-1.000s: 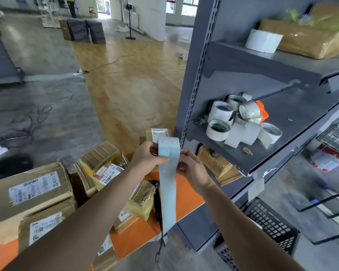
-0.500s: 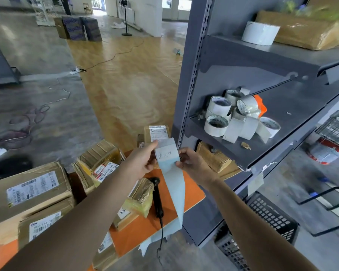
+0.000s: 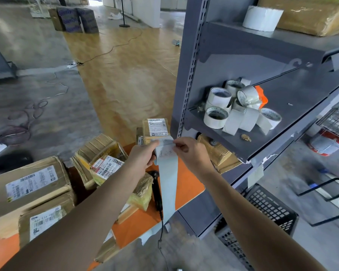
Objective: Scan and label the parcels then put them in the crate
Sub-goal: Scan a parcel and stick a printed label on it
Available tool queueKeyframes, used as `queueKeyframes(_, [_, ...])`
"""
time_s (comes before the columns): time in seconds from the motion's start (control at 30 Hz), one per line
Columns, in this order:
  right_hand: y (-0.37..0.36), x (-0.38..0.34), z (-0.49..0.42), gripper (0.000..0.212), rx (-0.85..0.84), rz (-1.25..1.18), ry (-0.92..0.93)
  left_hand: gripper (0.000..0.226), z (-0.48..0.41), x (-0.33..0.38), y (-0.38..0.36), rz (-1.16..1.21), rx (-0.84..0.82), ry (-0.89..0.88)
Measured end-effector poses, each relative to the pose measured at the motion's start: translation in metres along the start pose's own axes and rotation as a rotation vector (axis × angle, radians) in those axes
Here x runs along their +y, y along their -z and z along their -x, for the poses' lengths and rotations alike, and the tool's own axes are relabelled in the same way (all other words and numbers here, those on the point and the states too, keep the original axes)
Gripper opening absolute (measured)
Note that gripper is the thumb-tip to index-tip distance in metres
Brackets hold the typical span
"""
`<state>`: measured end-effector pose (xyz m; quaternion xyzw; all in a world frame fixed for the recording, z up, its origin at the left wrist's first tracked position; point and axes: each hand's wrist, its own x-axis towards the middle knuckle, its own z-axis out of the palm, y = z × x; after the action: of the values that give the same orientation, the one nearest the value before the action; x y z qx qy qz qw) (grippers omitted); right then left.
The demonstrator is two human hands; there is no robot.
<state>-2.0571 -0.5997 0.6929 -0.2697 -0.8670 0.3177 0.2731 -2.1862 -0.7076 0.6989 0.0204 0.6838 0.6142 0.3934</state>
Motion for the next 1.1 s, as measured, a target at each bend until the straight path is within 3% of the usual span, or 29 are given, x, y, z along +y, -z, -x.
queueKeyframes(0.33, [0.001,-0.002,0.005,0.008,-0.042,-0.043,-0.025,0.018,0.007,0.000,0.000,-0.031,-0.013,-0.022])
queueKeyframes(0.5, [0.005,0.002,0.008,0.026,-0.197,-0.365,-0.106,0.025,0.004,-0.002,0.001,0.057,-0.020,0.073])
queueKeyframes(0.67, [0.016,0.000,0.013,0.013,-0.352,-0.667,-0.136,0.028,0.001,-0.004,0.002,0.089,-0.002,0.084])
queueKeyframes(0.97, [0.027,0.009,0.013,0.015,-0.428,-0.736,-0.285,0.023,-0.003,-0.005,-0.001,0.075,0.048,0.127])
queueKeyframes(1.1, [0.021,0.008,0.008,0.016,-0.507,-0.715,-0.369,0.023,-0.001,-0.006,-0.005,0.060,-0.002,0.116])
